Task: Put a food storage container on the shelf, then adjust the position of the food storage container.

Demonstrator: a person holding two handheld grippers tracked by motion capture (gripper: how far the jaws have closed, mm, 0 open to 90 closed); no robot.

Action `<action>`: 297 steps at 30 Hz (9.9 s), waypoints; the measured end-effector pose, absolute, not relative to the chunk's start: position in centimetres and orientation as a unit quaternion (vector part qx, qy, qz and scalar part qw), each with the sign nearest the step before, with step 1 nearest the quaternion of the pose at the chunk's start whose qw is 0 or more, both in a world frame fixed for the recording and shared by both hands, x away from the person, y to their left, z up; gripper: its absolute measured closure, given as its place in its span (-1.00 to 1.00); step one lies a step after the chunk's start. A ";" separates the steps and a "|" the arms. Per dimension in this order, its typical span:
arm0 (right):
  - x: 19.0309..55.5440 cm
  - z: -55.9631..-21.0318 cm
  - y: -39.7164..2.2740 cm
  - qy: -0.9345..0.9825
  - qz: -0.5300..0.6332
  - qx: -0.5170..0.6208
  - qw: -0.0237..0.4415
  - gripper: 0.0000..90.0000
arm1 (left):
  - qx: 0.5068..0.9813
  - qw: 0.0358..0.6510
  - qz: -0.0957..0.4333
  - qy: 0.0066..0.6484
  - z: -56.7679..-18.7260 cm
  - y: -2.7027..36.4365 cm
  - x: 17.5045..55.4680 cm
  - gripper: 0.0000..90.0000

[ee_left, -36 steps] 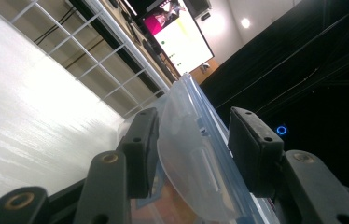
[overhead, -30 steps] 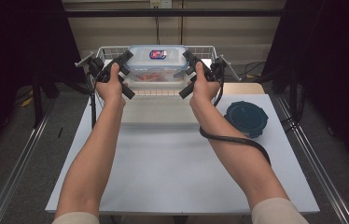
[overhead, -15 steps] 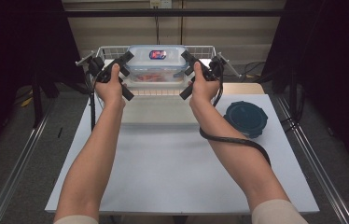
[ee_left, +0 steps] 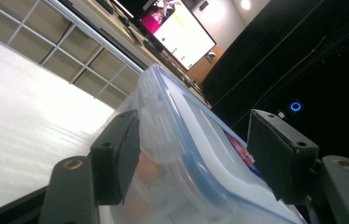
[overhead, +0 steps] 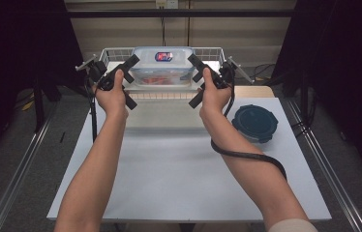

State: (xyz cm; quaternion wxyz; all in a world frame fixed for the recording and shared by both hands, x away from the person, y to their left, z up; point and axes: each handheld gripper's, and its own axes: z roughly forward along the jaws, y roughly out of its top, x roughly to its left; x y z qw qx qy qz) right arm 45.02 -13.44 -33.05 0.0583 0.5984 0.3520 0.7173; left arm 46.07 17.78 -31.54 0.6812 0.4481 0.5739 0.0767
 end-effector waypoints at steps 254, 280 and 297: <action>42.0 -45.4 -36.8 0.622 0.404 0.661 0.112 1.00 | 0.709 0.522 0.067 0.470 -43.7 16.0 34.8 -0.96; 39.8 -45.1 -34.5 0.657 0.411 0.624 0.102 1.00 | 0.714 0.521 0.063 0.464 -43.6 15.5 34.8 -0.96; 38.4 -45.1 -33.6 0.657 0.414 0.623 0.096 1.00 | 0.714 0.523 0.059 0.462 -43.5 15.3 34.7 -0.96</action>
